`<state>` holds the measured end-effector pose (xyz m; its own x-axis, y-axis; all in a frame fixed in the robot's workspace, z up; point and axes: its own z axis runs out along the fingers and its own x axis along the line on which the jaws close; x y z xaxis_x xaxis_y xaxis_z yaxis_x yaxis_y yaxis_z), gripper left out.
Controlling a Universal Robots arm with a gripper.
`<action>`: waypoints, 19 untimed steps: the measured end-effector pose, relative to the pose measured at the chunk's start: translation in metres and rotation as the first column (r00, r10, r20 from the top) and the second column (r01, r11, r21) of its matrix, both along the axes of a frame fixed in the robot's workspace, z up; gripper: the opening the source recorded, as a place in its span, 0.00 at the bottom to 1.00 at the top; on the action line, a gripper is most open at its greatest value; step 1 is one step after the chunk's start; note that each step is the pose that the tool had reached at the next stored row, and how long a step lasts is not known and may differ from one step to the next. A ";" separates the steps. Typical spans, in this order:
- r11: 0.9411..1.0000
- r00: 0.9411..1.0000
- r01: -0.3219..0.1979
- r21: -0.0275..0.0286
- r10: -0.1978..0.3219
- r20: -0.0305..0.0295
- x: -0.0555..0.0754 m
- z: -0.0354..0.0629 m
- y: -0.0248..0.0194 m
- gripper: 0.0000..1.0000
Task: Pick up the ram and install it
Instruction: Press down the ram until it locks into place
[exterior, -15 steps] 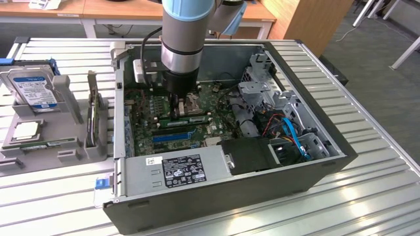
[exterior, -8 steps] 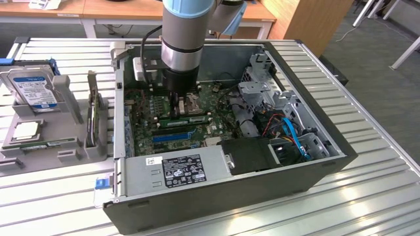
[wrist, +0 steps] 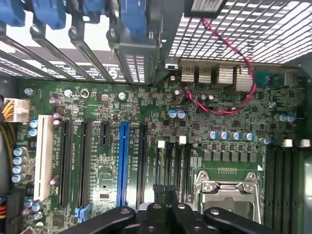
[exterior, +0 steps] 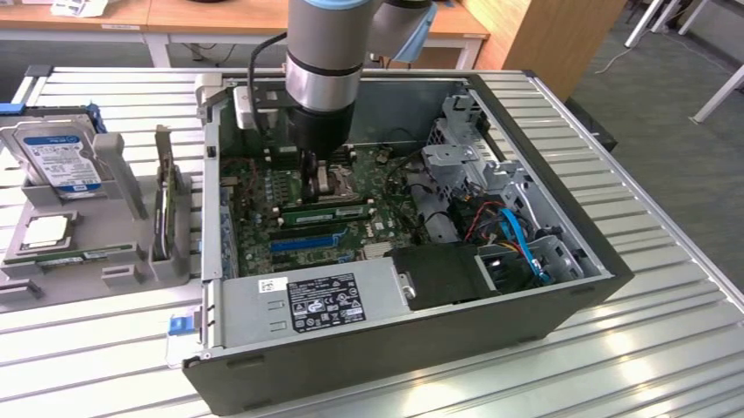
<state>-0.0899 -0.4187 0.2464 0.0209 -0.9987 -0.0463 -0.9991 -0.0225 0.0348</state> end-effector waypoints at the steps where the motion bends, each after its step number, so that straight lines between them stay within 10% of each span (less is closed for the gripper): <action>1: 1.000 1.000 0.000 0.000 0.000 0.000 0.000 0.0021 0.0000 0.10; 19: 1.000 1.000 0.000 0.000 0.000 0.000 0.000 0.0351 0.0000 0.10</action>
